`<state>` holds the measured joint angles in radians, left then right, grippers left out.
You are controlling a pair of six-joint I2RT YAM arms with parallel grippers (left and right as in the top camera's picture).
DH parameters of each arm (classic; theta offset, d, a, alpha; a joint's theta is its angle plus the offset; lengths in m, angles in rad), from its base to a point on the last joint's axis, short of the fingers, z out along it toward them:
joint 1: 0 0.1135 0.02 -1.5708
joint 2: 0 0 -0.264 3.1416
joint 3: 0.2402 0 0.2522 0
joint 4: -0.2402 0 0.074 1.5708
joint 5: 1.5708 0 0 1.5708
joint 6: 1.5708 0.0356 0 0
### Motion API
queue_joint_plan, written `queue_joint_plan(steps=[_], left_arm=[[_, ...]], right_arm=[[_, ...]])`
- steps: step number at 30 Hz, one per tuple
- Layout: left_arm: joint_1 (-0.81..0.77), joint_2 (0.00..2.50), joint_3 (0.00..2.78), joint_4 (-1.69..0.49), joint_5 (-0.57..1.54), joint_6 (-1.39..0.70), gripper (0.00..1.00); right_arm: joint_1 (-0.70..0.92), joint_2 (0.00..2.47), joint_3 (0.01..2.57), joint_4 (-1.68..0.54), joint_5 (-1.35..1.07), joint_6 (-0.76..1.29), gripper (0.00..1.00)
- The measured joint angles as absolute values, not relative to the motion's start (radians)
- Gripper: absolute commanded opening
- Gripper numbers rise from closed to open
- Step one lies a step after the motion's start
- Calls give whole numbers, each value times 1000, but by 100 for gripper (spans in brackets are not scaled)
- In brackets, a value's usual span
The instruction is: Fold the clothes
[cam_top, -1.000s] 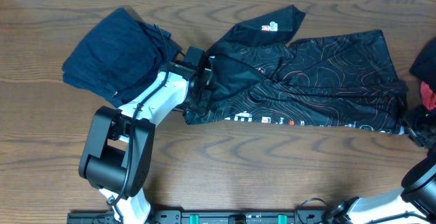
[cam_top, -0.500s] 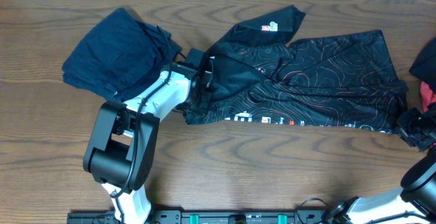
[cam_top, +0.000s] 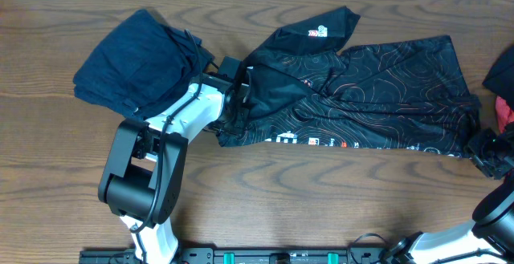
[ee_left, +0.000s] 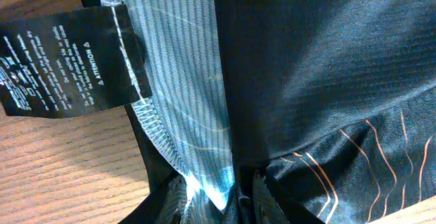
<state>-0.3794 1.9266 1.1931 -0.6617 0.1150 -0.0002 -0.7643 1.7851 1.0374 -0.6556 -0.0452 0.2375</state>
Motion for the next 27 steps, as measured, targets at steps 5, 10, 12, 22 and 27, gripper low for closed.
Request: queue_joint_plan(steps=[5,10,12,22,27], left_arm=[[-379,1927,1193,-662,115,0,34],[-379,1927,1193,-661,115,0,34],[-379,1927,1193,-661,115,0,34],[-379,1927,1193,-661,115,0,34],[-379,1927,1193,-660,115,0,28]], right_arm=[[-764,1785,1037,-648,-51,249,38],[-764,1785,1036,-635,-69,252,41],[-764,1785,1036,-632,-84,252,42],[-764,1785,1021,-611,-104,254,27],[-764,1782,978,-570,-100,255,13]])
